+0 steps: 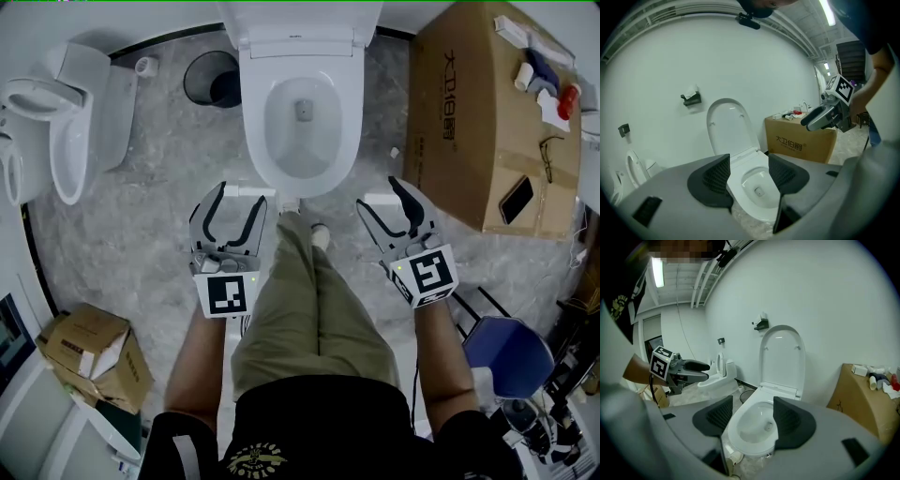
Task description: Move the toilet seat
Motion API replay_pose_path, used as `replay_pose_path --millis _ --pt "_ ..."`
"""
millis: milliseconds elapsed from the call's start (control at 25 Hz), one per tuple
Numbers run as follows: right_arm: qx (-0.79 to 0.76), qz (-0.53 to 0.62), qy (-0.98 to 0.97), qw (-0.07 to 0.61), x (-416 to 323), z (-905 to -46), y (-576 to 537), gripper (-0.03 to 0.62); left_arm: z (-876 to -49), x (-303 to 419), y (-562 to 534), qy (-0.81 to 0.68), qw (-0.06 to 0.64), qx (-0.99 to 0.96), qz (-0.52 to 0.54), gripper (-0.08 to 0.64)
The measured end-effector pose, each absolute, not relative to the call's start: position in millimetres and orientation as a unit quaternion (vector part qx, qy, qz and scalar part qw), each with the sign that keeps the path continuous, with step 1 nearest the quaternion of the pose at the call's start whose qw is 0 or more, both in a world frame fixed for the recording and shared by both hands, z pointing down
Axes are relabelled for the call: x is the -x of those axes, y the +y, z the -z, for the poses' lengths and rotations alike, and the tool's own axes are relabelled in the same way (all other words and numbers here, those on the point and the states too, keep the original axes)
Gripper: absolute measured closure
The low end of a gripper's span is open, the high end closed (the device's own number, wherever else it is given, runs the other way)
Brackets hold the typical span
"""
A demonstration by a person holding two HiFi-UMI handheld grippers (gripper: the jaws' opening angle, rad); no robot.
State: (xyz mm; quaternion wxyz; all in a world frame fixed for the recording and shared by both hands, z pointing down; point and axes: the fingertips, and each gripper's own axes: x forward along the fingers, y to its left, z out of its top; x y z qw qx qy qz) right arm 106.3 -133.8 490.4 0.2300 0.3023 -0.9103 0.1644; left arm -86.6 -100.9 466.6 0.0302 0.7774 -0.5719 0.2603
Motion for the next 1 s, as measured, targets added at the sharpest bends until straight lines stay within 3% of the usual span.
replay_pose_path --millis 1000 --pt "-0.255 -0.244 -0.868 0.348 -106 -714 -116 0.327 -690 88 -80 -0.492 0.158 -0.79 -0.33 0.288"
